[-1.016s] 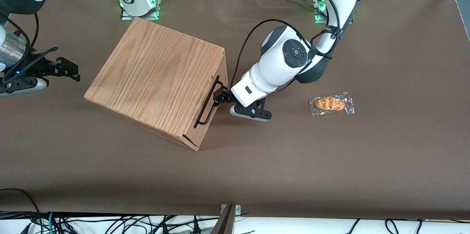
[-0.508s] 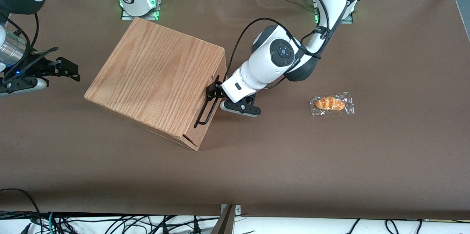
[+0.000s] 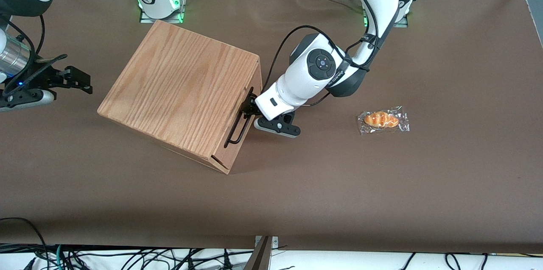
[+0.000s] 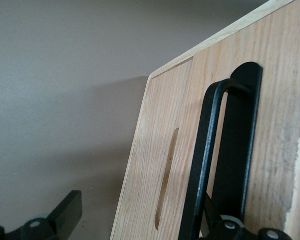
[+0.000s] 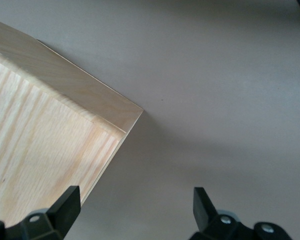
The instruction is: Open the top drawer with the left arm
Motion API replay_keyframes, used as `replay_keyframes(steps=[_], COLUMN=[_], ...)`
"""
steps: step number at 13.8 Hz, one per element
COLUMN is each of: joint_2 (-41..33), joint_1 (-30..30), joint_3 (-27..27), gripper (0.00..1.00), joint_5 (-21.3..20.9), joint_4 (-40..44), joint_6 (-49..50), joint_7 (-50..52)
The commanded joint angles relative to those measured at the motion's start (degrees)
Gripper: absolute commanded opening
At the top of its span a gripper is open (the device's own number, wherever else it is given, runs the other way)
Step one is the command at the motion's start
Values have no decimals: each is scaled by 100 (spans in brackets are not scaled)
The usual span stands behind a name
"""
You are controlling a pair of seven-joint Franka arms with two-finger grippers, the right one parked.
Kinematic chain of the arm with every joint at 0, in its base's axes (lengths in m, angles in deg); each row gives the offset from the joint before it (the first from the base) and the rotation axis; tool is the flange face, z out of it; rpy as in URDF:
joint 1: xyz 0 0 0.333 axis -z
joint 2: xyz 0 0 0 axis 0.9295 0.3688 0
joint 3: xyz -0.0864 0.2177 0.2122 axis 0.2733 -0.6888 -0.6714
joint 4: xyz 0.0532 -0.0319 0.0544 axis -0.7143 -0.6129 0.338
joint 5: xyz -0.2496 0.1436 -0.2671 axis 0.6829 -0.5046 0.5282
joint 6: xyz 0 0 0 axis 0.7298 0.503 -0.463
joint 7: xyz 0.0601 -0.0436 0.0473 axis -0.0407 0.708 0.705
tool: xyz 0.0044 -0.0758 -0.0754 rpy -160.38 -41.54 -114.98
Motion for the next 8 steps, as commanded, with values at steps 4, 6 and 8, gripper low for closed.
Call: replay_keyframes(steps=[4,6,8], joint_2=[89,98,89], joint_1=[9,9,-44], joint_3=[-54,-45,-63], gripper=[100,100,100], joint_5=[-735,-955,-982], joint_4=[123,105,53], joint_6=[38,38,38], joint_7=[-77,-77,-190])
